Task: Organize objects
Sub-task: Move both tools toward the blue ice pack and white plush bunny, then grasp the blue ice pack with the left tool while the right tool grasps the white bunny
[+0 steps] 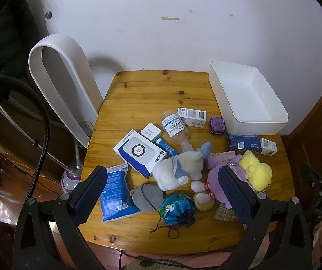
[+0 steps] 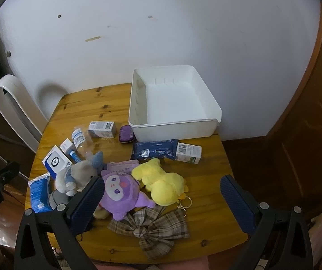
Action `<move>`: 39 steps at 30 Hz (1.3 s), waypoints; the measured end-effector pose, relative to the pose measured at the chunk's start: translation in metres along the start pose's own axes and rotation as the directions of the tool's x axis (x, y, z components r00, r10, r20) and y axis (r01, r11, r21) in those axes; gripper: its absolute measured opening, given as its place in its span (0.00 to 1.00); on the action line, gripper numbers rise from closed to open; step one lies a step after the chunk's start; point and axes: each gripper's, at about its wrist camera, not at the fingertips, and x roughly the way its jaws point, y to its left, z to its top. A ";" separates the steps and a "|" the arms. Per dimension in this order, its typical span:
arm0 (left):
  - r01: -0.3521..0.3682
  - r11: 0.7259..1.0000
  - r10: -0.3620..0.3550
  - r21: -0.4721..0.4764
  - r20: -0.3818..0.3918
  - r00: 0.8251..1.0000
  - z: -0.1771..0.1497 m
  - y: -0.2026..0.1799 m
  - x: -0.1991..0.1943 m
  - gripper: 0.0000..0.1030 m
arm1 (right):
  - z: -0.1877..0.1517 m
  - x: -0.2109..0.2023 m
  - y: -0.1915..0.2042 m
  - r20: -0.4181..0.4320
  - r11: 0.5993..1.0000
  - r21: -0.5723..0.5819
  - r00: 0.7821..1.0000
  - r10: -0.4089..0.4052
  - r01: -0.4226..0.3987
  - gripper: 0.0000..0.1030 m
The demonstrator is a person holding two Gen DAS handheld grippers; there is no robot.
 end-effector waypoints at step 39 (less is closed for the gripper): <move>-0.150 0.978 0.135 -0.143 -0.109 0.985 -0.037 0.117 0.102 0.96 | -0.032 0.079 0.057 -0.066 0.961 -0.217 0.984 0.163 -0.174 0.94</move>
